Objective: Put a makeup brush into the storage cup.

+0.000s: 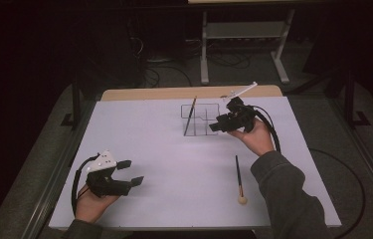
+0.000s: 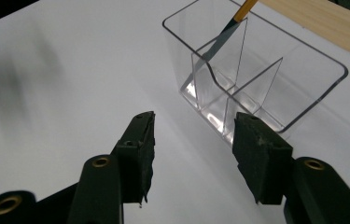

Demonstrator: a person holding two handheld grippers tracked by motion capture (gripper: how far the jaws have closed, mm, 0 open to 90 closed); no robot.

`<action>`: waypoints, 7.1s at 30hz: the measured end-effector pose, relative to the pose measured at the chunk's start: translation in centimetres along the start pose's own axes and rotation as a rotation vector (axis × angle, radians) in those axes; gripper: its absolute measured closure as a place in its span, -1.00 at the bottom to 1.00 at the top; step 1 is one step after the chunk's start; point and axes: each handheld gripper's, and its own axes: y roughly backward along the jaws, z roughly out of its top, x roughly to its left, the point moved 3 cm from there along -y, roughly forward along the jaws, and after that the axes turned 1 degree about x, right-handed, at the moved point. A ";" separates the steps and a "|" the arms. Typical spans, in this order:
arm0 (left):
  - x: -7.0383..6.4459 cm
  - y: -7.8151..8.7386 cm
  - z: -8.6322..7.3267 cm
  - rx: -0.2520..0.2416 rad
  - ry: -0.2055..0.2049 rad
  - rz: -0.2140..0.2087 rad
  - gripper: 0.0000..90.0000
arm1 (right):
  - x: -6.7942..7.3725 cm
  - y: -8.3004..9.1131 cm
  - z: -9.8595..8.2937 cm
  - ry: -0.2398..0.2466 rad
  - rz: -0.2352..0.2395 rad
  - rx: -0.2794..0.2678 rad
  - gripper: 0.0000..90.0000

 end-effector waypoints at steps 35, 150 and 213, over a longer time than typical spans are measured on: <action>-0.2 -0.1 0.3 -0.007 -0.005 -0.004 -0.43 | 1.5 2.3 -2.9 -0.007 0.002 -0.009 -0.17; -0.1 0.0 0.5 -0.010 -0.013 0.012 -0.44 | 4.3 1.9 -13.6 -0.103 -0.041 0.159 -0.10; -0.4 -0.6 0.6 -0.012 -0.009 -0.021 -0.48 | 4.8 1.5 -15.5 0.034 -0.063 0.303 0.85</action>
